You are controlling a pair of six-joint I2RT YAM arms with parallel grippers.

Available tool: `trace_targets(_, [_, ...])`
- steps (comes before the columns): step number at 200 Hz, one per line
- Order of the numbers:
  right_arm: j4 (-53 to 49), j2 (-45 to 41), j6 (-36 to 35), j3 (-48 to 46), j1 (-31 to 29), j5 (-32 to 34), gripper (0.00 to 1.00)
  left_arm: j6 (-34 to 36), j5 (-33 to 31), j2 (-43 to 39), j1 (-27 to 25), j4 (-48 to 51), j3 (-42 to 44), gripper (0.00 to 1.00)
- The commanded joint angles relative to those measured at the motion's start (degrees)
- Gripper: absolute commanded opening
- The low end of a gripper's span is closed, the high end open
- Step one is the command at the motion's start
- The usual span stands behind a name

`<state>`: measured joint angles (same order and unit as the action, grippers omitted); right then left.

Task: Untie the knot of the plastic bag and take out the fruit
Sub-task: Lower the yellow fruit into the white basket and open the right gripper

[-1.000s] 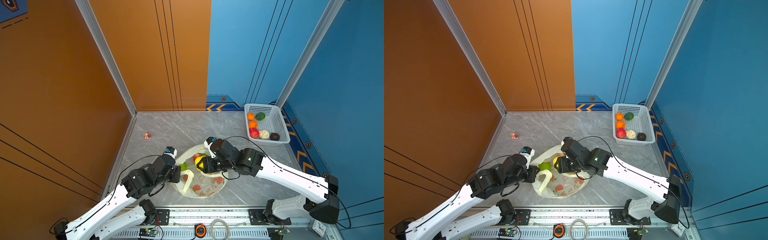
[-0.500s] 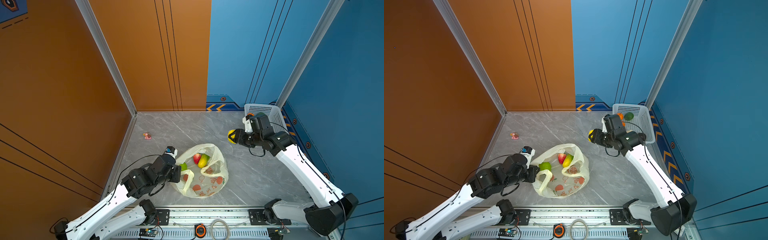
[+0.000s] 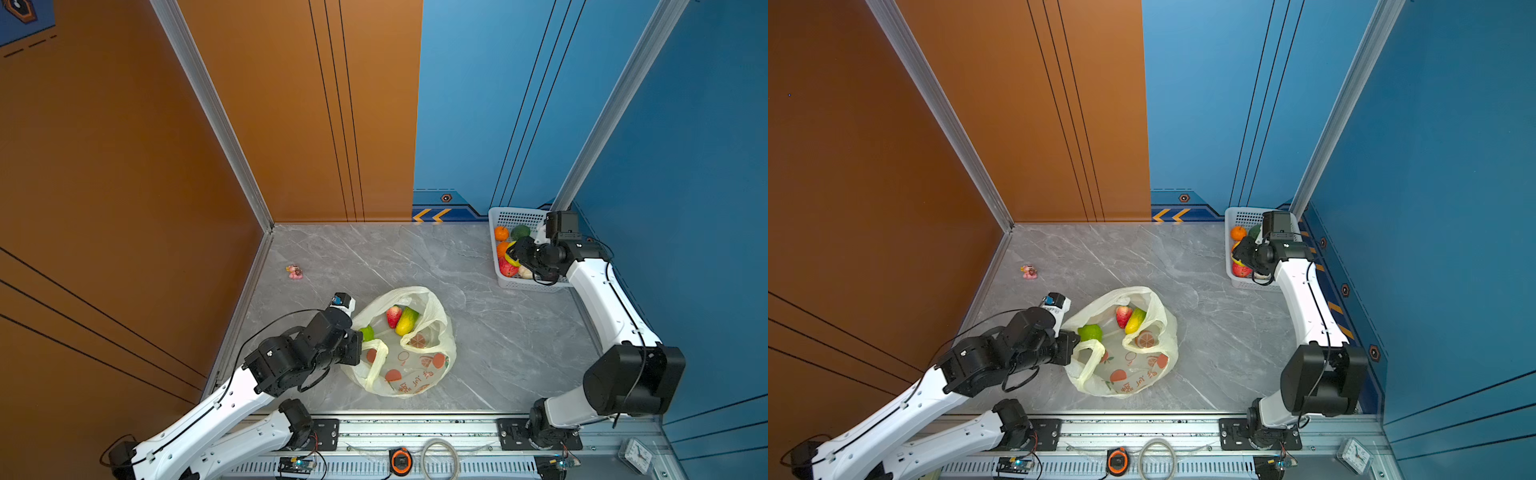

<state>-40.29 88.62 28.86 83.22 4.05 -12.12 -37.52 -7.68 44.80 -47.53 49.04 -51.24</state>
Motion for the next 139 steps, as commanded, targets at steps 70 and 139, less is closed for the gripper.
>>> trace_targets(70, [0.2,29.2,-3.2,26.2,5.8,7.1,0.44,0.7,-1.4,0.0,0.4,-0.3,-1.6,0.0])
trace_targets(139, [-4.4,41.4,-4.0,35.8,6.4,10.8,0.51,1.1,-1.9,0.3,0.6,-0.3,-2.0,0.0])
